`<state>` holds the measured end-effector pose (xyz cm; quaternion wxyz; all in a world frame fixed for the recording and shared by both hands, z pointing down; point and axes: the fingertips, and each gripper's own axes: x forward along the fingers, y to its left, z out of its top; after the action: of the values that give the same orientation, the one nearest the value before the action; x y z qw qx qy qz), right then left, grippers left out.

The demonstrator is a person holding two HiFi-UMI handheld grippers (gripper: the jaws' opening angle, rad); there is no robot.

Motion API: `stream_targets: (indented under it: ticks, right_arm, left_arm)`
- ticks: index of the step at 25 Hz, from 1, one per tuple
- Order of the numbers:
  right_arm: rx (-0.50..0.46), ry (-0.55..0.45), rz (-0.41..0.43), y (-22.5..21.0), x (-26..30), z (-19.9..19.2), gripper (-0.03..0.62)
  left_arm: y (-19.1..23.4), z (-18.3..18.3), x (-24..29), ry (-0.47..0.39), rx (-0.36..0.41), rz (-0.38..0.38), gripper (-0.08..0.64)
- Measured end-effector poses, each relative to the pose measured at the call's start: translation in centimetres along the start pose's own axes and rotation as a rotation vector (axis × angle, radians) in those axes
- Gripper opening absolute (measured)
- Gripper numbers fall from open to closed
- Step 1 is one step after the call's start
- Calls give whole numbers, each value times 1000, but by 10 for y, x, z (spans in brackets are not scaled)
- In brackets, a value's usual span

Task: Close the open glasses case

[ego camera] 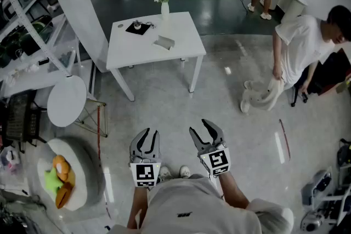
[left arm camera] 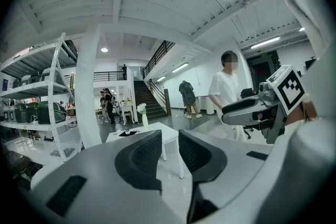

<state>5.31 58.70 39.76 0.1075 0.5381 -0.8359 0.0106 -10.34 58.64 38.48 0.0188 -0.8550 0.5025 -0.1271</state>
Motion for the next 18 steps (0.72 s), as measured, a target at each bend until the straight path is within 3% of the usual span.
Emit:
stream_targets:
  ticks: [9, 18]
  right_arm:
    - [38, 1, 44, -41, -6, 2, 212]
    - [42, -1, 59, -67, 30, -7, 206]
  left_arm:
    - [-43, 9, 28, 6, -34, 37, 115]
    - [-37, 10, 69, 10, -17, 36, 115]
